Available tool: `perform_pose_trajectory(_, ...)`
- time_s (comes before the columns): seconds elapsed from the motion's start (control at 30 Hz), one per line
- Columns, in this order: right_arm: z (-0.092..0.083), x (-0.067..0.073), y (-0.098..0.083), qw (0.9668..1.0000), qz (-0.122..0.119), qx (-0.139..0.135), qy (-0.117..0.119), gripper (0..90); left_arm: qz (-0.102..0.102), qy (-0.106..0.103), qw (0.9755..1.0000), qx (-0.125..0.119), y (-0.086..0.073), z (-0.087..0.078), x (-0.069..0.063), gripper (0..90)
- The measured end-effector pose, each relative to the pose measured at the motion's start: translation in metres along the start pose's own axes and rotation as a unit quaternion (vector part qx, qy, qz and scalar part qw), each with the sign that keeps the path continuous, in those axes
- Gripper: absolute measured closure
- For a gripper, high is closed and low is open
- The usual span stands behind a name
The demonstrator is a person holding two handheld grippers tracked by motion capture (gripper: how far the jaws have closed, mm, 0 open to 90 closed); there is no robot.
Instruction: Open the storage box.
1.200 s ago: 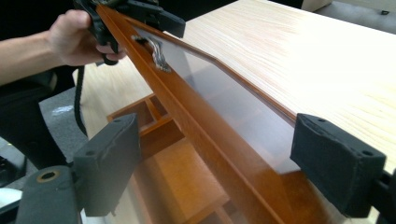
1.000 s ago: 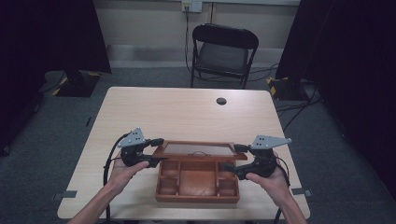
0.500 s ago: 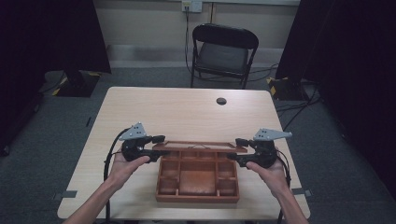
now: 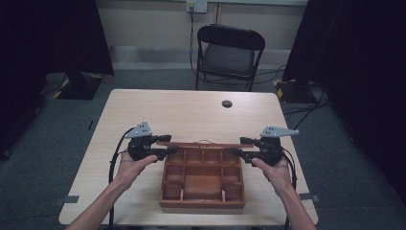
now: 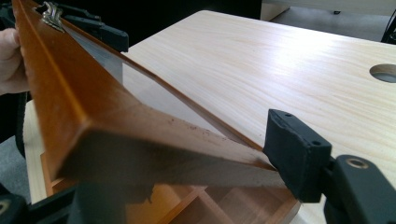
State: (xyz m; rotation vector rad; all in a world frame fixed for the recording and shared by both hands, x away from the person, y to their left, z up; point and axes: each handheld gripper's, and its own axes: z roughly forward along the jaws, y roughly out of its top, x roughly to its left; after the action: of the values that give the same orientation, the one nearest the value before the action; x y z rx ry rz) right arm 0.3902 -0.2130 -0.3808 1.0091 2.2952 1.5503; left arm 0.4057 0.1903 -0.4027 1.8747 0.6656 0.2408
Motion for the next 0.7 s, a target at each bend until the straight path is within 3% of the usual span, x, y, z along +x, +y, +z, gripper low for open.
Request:
perform_pose_trajectory(0.3,0.006,-0.007,0.003,1.0000,0.008,-0.004,-0.001,38.9,-0.018,0.008,0.9998,-0.004,-0.002,0.002,0.009,42.4)
perform_pose_trajectory(0.7,0.013,-0.013,0.004,0.9998,0.017,-0.012,-0.002,38.7,-0.016,0.012,0.9997,-0.013,-0.003,0.006,0.012,49.6)
